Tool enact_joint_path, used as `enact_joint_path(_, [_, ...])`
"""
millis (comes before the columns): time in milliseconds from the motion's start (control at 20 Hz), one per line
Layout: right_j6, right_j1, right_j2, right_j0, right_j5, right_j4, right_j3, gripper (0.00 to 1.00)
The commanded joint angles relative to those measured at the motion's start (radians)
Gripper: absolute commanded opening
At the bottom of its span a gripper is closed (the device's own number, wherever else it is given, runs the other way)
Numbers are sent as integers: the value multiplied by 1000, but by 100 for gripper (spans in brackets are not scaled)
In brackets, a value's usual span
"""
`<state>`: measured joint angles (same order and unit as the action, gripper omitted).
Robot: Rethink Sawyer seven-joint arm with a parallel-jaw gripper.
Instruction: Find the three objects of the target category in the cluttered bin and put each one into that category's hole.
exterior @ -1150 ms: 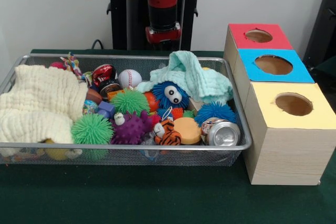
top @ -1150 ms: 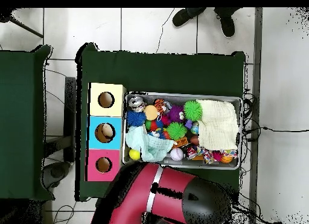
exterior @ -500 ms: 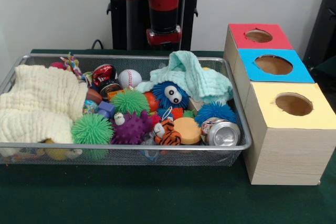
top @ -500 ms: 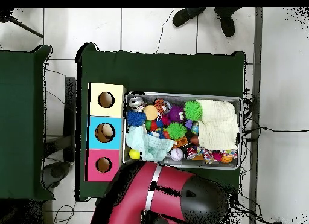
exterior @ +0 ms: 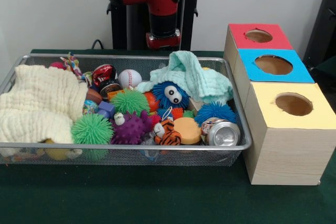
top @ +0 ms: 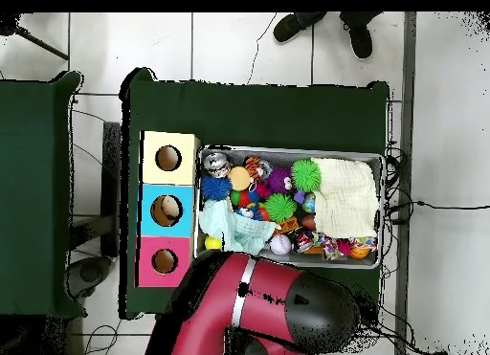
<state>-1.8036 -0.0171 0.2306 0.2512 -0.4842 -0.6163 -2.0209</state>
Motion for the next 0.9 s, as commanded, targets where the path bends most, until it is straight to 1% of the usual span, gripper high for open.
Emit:
enact_joint_path(50, [-106, -92, -99, 62, 113, 22, 234, 100])
enact_joint_path(150, [-107, -98, -105, 72, 128, 24, 237, 100])
enact_joint_path(400, [-110, -140, -101, 74, 104, 41, 264, 100])
enact_joint_path(500, [-108, -147, -103, 78, 109, 41, 272, 100])
enact_joint_path(700, [-103, -147, -105, 71, 126, 45, 273, 100])
enact_joint_path(900, [-87, -118, -116, 78, 197, 38, 251, 100])
